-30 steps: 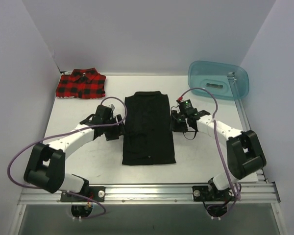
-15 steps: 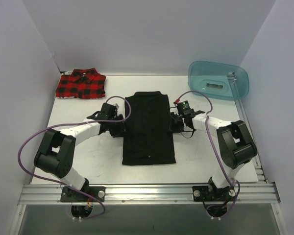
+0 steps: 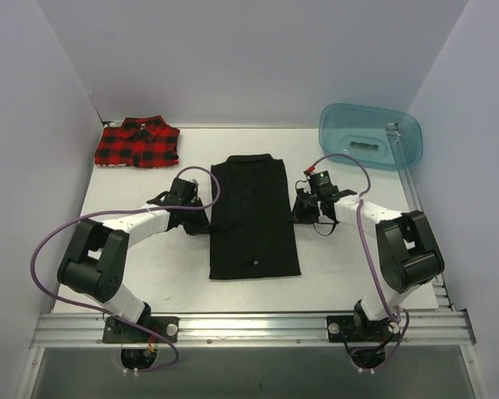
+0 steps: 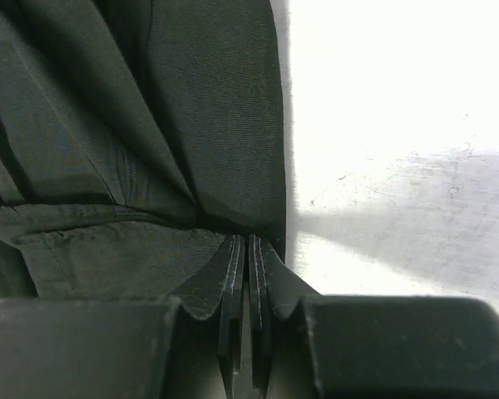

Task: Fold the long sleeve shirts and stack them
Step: Fold the shirt

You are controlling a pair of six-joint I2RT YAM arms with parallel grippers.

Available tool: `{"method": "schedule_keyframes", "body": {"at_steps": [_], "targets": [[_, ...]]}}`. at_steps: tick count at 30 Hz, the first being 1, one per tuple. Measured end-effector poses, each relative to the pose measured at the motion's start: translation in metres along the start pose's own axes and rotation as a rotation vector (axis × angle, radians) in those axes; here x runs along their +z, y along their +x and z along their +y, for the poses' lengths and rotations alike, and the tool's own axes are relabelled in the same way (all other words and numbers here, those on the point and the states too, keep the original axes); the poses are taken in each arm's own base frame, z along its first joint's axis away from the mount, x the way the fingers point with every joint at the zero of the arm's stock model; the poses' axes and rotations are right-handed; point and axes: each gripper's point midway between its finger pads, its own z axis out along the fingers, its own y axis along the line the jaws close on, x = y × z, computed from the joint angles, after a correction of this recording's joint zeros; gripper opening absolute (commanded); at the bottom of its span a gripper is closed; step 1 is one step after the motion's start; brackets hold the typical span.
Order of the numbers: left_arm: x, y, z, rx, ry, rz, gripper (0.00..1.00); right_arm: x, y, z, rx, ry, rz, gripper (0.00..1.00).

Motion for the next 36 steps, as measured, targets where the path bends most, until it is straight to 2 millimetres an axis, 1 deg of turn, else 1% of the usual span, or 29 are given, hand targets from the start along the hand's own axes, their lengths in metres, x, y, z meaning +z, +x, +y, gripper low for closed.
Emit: {"method": "schedule_keyframes", "body": {"at_steps": [2, 3, 5, 6, 7, 8, 9, 10, 11, 12, 14, 16, 17, 19, 21, 24, 26, 27, 28, 29, 32, 34, 36], "targets": [[-0.001, -0.001, 0.003, -0.009, -0.007, -0.008, 0.22, 0.0, 0.0, -0.001, 0.0, 0.007, -0.003, 0.02], [-0.002, -0.003, 0.004, -0.013, -0.008, -0.012, 0.28, 0.0, -0.001, -0.002, -0.001, 0.009, -0.004, 0.06], [-0.004, -0.005, 0.004, -0.017, -0.007, -0.019, 0.34, 0.0, 0.0, -0.002, -0.011, 0.017, -0.004, 0.1], [-0.005, -0.005, 0.004, -0.016, -0.006, -0.022, 0.39, 0.0, 0.001, -0.003, -0.022, 0.026, -0.002, 0.18], [-0.007, -0.006, 0.003, -0.015, -0.005, -0.024, 0.47, -0.002, 0.003, -0.003, -0.036, 0.039, 0.0, 0.23], [-0.01, -0.006, 0.002, -0.012, -0.003, -0.028, 0.52, -0.004, 0.005, -0.004, -0.06, 0.06, 0.001, 0.29], [-0.014, -0.008, 0.0, -0.009, 0.001, -0.035, 0.58, -0.009, 0.005, -0.002, -0.089, 0.076, -0.004, 0.37], [-0.019, -0.01, -0.003, -0.005, 0.008, -0.045, 0.67, -0.014, 0.004, 0.004, -0.14, 0.094, -0.017, 0.4], [-0.025, -0.014, -0.006, 0.0, 0.015, -0.057, 0.69, -0.021, 0.003, 0.013, -0.189, 0.096, -0.034, 0.45], [-0.033, -0.018, -0.01, 0.002, 0.024, -0.075, 0.74, -0.028, 0.001, 0.026, -0.245, 0.091, -0.055, 0.47], [-0.051, -0.032, -0.017, 0.013, 0.047, -0.123, 0.87, -0.045, -0.004, 0.056, -0.357, 0.065, -0.115, 0.48], [-0.072, -0.051, -0.018, 0.008, 0.065, -0.187, 0.97, -0.063, -0.006, 0.087, -0.464, 0.026, -0.177, 0.48], [-0.078, -0.056, -0.017, 0.008, 0.064, -0.202, 0.97, -0.071, -0.005, 0.103, -0.517, 0.006, -0.203, 0.48], [-0.101, -0.075, -0.003, -0.013, 0.049, -0.271, 0.97, -0.082, 0.007, 0.132, -0.624, -0.039, -0.23, 0.49], [-0.119, -0.086, 0.016, -0.031, 0.019, -0.316, 0.97, -0.086, 0.029, 0.16, -0.744, -0.082, -0.224, 0.48], [-0.145, -0.096, 0.047, -0.053, -0.045, -0.38, 0.98, -0.078, 0.066, 0.189, -0.896, -0.122, -0.175, 0.47], [-0.16, -0.099, 0.069, -0.07, -0.098, -0.434, 0.98, -0.065, 0.089, 0.202, -0.975, -0.13, -0.131, 0.45], [-0.165, -0.097, 0.077, -0.074, -0.121, -0.459, 0.97, -0.056, 0.095, 0.204, -0.999, -0.118, -0.111, 0.45], [-0.167, -0.093, 0.083, -0.073, -0.136, -0.471, 0.97, -0.048, 0.108, 0.209, -1.034, -0.116, -0.088, 0.44], [-0.167, -0.087, 0.087, -0.07, -0.146, -0.477, 0.97, -0.039, 0.116, 0.21, -1.058, -0.105, -0.068, 0.43], [-0.16, -0.066, 0.101, -0.067, -0.18, -0.444, 0.97, -0.014, 0.136, 0.206, -1.116, -0.062, -0.01, 0.42], [-0.157, -0.062, 0.106, -0.064, -0.198, -0.429, 0.97, 0.001, 0.147, 0.202, -1.143, -0.033, 0.02, 0.42], [-0.157, -0.061, 0.107, -0.061, -0.202, -0.424, 0.97, 0.011, 0.154, 0.198, -1.161, -0.011, 0.043, 0.42]]}}
